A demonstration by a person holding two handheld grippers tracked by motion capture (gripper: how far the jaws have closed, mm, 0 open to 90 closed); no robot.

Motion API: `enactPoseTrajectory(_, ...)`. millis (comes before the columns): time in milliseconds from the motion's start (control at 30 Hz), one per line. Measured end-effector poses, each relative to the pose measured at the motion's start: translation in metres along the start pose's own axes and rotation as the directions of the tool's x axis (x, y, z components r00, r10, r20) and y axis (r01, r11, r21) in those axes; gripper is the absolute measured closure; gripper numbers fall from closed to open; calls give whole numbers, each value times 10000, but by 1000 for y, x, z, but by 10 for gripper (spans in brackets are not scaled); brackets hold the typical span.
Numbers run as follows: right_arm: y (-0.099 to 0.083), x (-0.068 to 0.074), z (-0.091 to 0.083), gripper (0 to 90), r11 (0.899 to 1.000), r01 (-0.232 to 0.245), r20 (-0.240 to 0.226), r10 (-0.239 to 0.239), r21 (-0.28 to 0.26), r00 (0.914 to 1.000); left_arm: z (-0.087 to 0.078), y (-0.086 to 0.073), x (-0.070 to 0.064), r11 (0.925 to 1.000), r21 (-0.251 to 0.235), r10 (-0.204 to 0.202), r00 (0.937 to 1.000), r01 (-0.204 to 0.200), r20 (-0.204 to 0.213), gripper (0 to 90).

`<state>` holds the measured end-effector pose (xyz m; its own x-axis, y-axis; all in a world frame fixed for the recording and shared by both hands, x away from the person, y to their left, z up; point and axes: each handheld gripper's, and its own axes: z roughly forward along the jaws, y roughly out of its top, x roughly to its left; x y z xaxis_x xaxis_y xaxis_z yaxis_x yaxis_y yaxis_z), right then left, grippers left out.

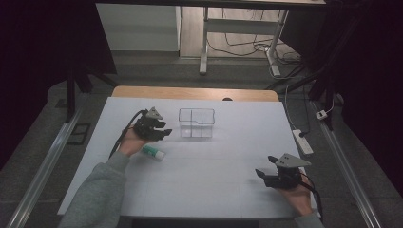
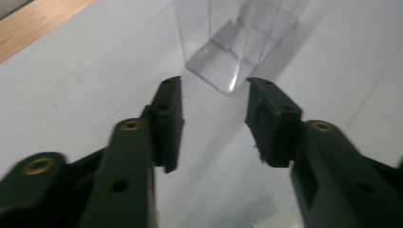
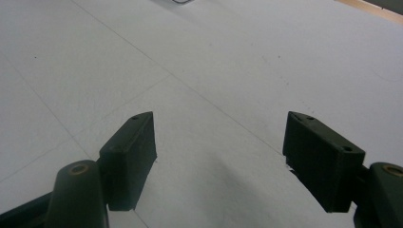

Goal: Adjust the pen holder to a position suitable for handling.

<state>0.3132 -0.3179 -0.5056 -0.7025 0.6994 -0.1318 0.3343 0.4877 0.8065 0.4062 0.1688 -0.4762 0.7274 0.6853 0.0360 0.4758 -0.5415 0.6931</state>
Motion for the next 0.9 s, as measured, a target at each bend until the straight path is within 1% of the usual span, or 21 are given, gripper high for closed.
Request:
enactPoseTrajectory(167,0,0,-1,268,10000,6,16,-6,5,10000,-12,-8,1,10000,-28,48,9999,-48,97,415)
enactPoseTrajectory(233,0,0,-1,268,10000,-30,6,30,-86,10000,-17,-11,2,10000,-42,76,9998,-76,164,378)
enactPoseTrajectory(333,1,0,-1,268,10000,38,7,-38,-80,10000,-24,-15,3,9998,-45,190,9997,-189,164,355)
enactPoseTrajectory(433,1,0,-1,268,10000,1,46,-1,-74,10000,-30,-17,4,9996,-76,264,9993,-262,259,342)
enactPoseTrajectory(500,1,0,-2,268,9999,-52,29,52,-88,10000,-33,-18,4,9990,-23,458,9985,-457,308,340)
enactPoseTrajectory(600,1,-2,-2,268,9989,-374,-278,365,-298,9989,-38,-20,3,9972,64,740,9963,-743,441,339)
enactPoseTrajectory(700,1,-3,-2,268,9990,-349,-253,342,-269,9991,-43,-21,4,9941,226,1049,9928,-1063,573,323)
enactPoseTrajectory(767,1,-2,-2,268,9993,-274,-204,269,-244,9994,-46,-23,3,9925,234,1185,9910,-1201,622,325)
enactPoseTrajectory(800,1,-2,-2,268,9995,-234,-192,230,-231,9996,-48,-23,4,9898,314,1364,9885,-1387,656,323)
enactPoseTrajectory(900,1,-1,-2,268,9997,-198,-166,195,-175,9997,-53,-25,3,9853,379,1635,9834,-1668,782,315)
